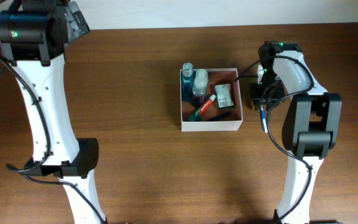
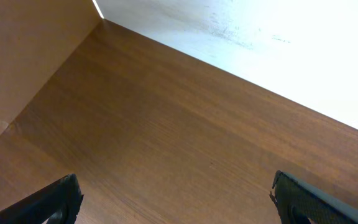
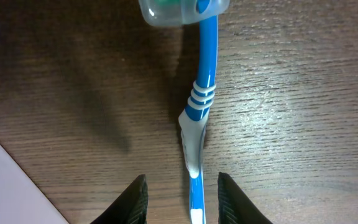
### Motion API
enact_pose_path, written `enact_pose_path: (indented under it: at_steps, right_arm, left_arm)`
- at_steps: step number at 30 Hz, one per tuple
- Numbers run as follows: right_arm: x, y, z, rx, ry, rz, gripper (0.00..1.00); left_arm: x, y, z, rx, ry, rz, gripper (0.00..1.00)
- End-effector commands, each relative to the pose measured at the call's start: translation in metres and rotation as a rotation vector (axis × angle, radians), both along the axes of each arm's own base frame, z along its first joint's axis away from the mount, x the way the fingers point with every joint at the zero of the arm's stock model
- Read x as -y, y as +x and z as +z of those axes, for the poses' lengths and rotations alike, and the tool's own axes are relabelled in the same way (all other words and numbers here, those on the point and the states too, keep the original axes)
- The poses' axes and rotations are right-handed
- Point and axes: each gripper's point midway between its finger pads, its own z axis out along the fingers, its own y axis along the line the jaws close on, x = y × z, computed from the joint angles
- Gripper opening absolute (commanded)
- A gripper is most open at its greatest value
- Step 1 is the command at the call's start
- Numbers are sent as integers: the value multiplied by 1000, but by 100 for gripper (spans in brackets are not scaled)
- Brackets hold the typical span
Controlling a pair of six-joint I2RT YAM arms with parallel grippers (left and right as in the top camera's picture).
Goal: Pack container
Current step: 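Move the right gripper over the blue-and-white toothbrush, then lower the right gripper and grasp the toothbrush handle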
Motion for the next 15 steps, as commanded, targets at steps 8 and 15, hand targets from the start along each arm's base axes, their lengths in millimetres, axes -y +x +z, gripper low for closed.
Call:
enact_pose_path:
  at_steps: [8, 15]
  right_arm:
    - [15, -5, -1, 1, -16, -25, 32]
    - [19, -8, -4, -8, -15, -37, 31]
  left_arm:
    - [-4, 0, -1, -10, 18, 4, 99]
    - [-4, 0, -1, -10, 18, 4, 99]
